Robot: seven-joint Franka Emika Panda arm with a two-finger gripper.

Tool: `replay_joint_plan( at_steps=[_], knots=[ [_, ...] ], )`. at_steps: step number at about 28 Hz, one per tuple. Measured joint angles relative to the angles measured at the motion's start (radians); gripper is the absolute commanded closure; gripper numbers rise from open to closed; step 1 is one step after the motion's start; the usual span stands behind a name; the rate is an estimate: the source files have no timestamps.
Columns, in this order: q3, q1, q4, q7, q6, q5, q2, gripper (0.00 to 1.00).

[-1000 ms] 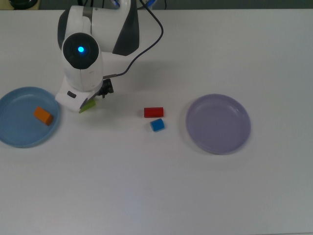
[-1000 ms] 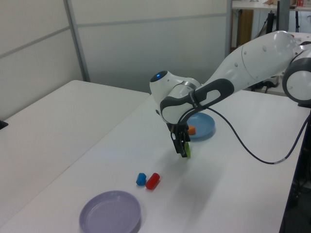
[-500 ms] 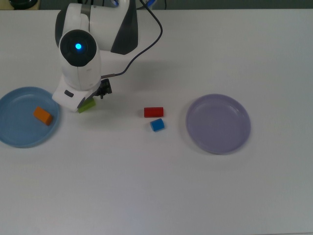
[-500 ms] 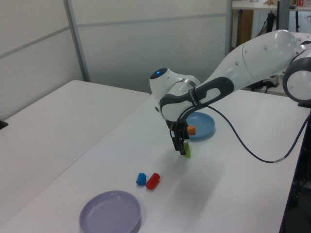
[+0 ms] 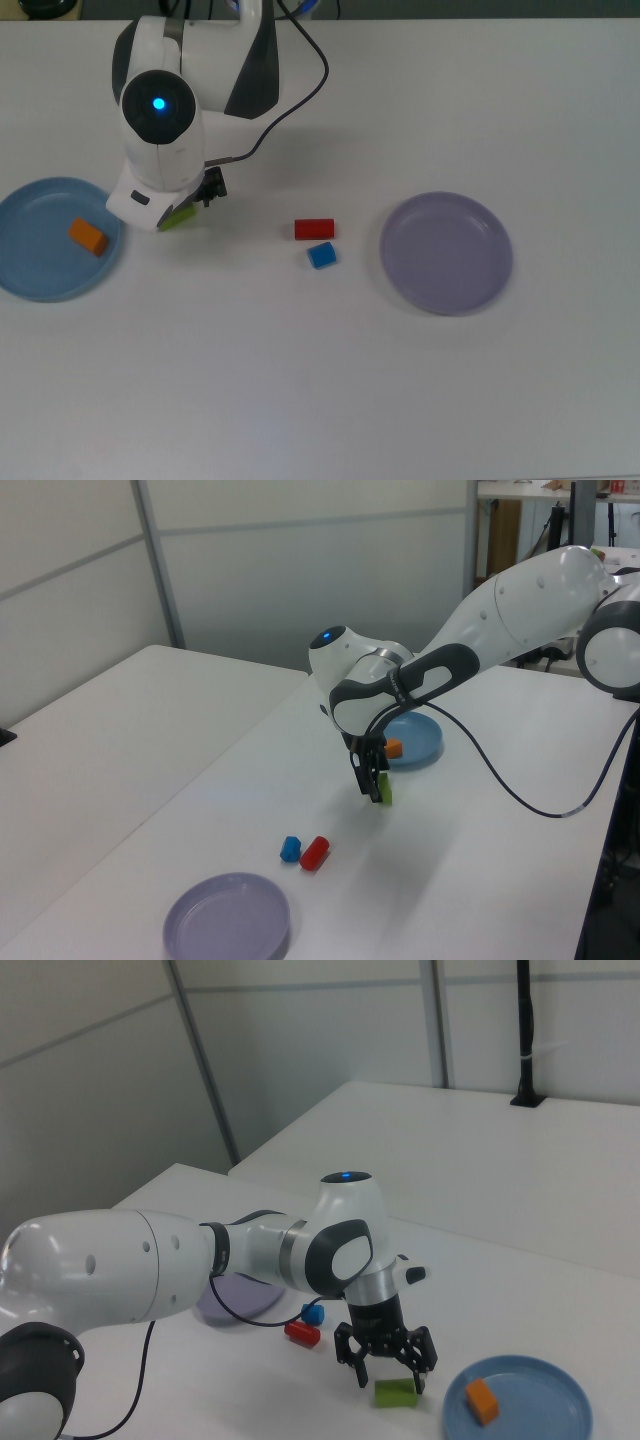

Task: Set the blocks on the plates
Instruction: 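Lower the gripper onto the green block and grasp it, then carry the green block onto the blue plate and release it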

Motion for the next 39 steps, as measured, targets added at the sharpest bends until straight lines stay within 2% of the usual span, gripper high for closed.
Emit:
replay_joint_plan(
  at_steps=[2, 4, 6, 7, 11, 12, 15, 18, 23, 29, 33, 39],
  knots=[
    [0.000, 0.000, 0.000, 0.000, 0.006, 0.000, 0.003, 0.01],
    [0.000, 0.000, 0.000, 0.000, 0.007, 0.000, 0.005, 0.09],
    [0.000, 0.000, 0.000, 0.000, 0.007, 0.000, 0.006, 0.21],
    [0.000, 0.000, 0.000, 0.000, 0.007, 0.000, 0.006, 0.31],
    [0.000, 0.000, 0.000, 0.000, 0.007, 0.000, 0.009, 0.52],
    [0.000, 0.000, 0.000, 0.000, 0.007, 0.000, 0.009, 0.61],
    [0.000, 0.000, 0.001, 0.000, 0.007, 0.000, 0.009, 0.70],
    [0.000, 0.000, 0.001, 0.000, 0.007, 0.000, 0.009, 0.74],
    [-0.001, -0.001, 0.009, 0.000, 0.008, 0.000, 0.006, 0.74],
    [-0.008, -0.029, 0.082, -0.004, 0.008, 0.020, -0.016, 0.73],
    [-0.029, -0.068, 0.131, -0.018, 0.008, 0.053, -0.033, 0.70],
    [-0.087, -0.099, 0.147, -0.031, 0.041, 0.060, -0.026, 0.70]
  ],
)
